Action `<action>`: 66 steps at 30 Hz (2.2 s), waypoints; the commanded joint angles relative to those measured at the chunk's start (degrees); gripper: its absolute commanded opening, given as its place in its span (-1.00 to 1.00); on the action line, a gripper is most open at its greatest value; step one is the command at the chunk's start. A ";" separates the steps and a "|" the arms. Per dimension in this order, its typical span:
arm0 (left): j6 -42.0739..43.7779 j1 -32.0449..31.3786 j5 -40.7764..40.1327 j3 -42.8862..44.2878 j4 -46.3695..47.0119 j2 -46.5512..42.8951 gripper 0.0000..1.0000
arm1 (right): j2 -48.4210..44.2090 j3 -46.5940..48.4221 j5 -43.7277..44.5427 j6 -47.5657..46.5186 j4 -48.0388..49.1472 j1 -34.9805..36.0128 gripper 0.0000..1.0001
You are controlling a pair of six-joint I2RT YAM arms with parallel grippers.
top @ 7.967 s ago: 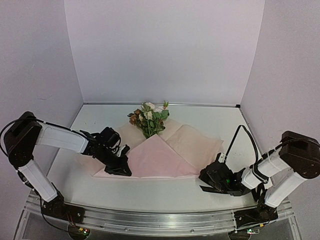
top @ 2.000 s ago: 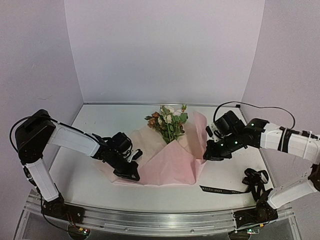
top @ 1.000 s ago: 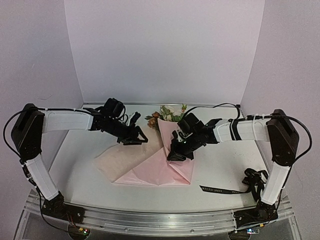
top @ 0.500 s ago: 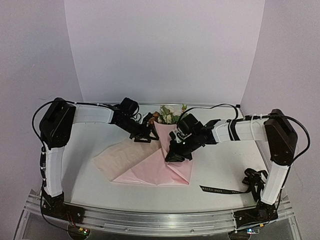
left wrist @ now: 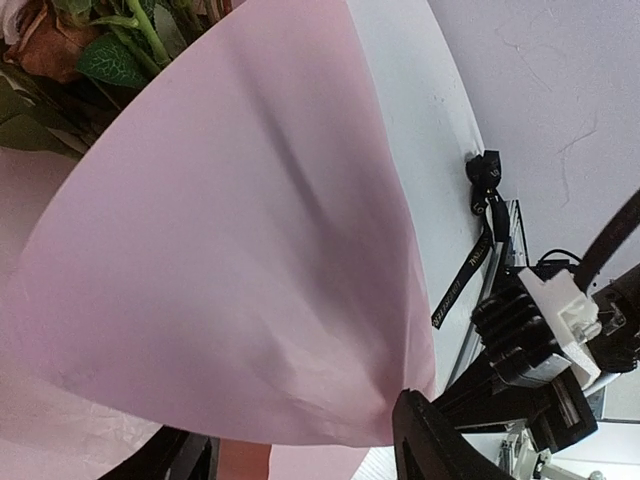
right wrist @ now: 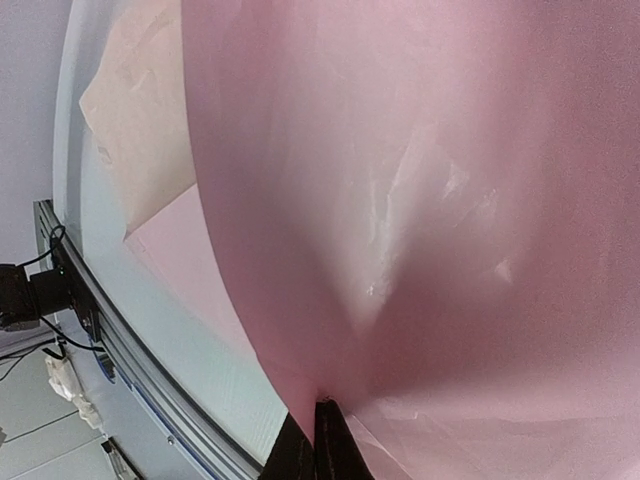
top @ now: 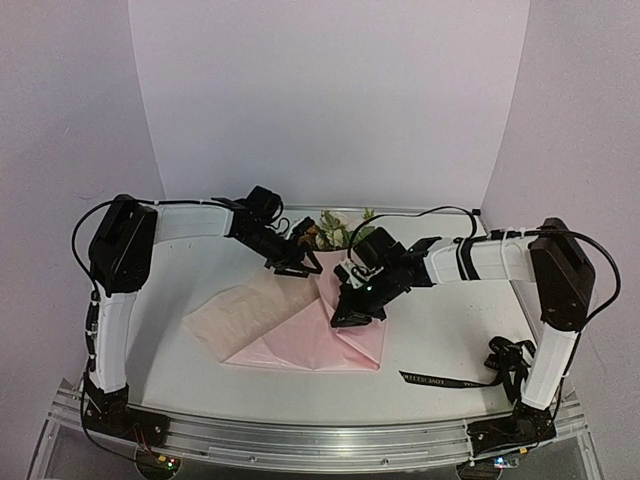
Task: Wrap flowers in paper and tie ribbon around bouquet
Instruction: Pass from the right arm to the left, then press the fold line of the 2/3-folded wrapping paper.
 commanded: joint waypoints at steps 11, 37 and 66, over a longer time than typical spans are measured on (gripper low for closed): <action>2.03 1.01 2.61 4.83 -1.87 3.61 -0.60 | 0.57 3.67 1.55 -5.98 -6.21 0.02 -0.99; 4.38 2.72 -0.08 13.47 -4.34 9.05 -1.00 | -13.79 -18.03 4.96 5.99 8.41 -3.14 -0.07; 0.52 3.25 -6.28 14.09 -3.42 9.49 -0.84 | -10.73 -38.83 5.51 23.52 40.75 -3.14 -0.28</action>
